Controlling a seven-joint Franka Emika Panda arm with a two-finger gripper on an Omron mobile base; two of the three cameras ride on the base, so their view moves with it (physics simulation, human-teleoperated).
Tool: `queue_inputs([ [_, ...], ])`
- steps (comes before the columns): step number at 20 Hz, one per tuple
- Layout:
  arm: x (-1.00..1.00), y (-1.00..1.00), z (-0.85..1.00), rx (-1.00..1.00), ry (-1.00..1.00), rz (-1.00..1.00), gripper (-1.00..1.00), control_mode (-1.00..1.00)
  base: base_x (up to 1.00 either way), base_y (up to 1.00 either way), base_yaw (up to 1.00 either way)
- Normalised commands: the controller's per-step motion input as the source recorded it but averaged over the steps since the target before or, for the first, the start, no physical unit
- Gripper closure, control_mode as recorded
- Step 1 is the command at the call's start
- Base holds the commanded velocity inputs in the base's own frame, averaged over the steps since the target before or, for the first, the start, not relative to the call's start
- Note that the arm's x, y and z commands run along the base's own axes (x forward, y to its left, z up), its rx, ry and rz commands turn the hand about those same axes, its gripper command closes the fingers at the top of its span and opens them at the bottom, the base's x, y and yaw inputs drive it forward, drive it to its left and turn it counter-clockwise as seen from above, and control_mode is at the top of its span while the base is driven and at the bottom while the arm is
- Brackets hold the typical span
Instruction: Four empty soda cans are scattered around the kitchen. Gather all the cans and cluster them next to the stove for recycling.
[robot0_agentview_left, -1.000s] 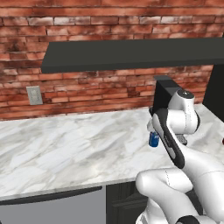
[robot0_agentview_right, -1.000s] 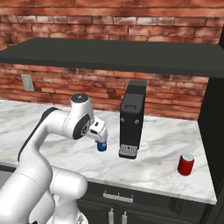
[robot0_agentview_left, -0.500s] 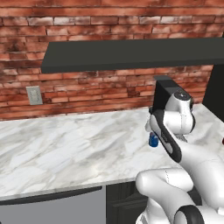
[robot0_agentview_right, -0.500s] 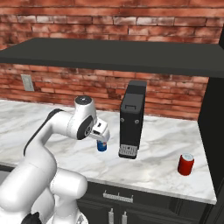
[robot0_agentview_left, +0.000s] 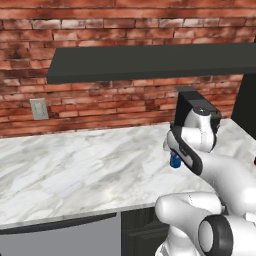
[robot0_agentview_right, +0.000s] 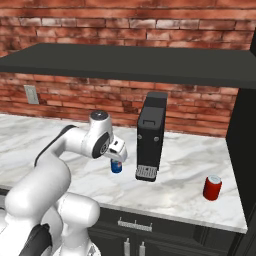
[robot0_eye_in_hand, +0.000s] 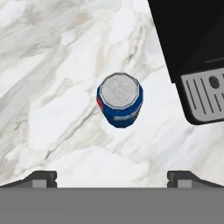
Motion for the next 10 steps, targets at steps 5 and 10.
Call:
queue_inputs([
  [5,0.12,-0.08,-0.11,0.0,0.0,0.0,-1.0,-1.0,0.0,0.0,0.0],
  [10,0.19,-0.07,-0.16,0.0,0.01,0.0,-1.0,-1.0,0.0,0.0,0.0],
])
